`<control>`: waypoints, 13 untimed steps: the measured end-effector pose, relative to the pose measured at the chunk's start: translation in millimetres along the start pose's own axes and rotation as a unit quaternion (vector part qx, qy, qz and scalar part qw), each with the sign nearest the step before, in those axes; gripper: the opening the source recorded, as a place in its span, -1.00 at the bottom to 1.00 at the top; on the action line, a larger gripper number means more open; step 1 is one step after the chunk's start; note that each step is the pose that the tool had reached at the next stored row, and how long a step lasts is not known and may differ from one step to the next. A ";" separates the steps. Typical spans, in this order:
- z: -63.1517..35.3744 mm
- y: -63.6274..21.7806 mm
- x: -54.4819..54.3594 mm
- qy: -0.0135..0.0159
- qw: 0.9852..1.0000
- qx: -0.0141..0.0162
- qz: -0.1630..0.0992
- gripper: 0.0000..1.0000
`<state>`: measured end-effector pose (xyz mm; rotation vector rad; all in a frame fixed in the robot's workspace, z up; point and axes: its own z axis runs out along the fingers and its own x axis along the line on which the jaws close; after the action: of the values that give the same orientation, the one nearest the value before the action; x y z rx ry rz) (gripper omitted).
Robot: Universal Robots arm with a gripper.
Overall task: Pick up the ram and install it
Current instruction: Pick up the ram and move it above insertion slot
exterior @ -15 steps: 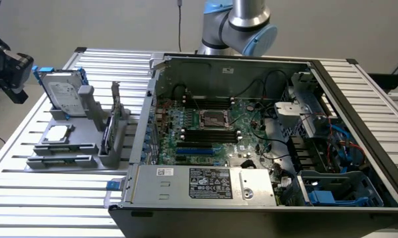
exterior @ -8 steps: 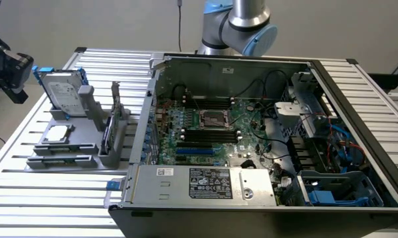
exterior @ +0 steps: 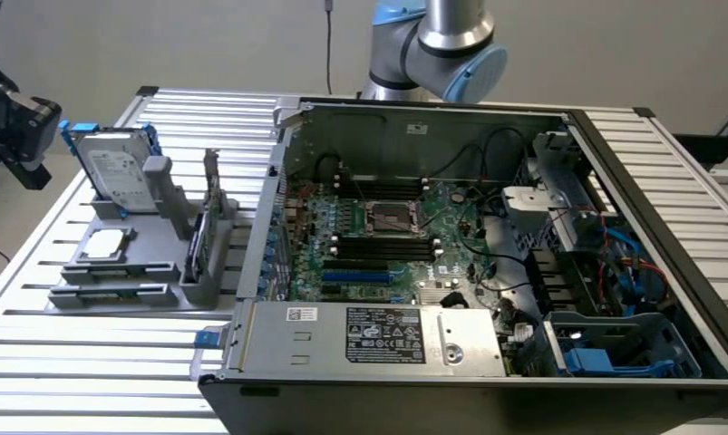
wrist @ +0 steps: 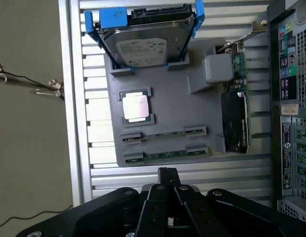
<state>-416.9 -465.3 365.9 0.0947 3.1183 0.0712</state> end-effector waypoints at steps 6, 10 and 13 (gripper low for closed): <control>0.7 0.0 0.0 0.004 0.999 -0.001 -0.049 -0.79; 1.3 -0.1 0.0 0.006 0.996 -0.001 -0.085 -0.79; 1.8 -0.1 0.0 0.008 0.994 -0.002 -0.112 -0.79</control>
<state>-416.8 -465.3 364.1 -0.2568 3.1194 0.0739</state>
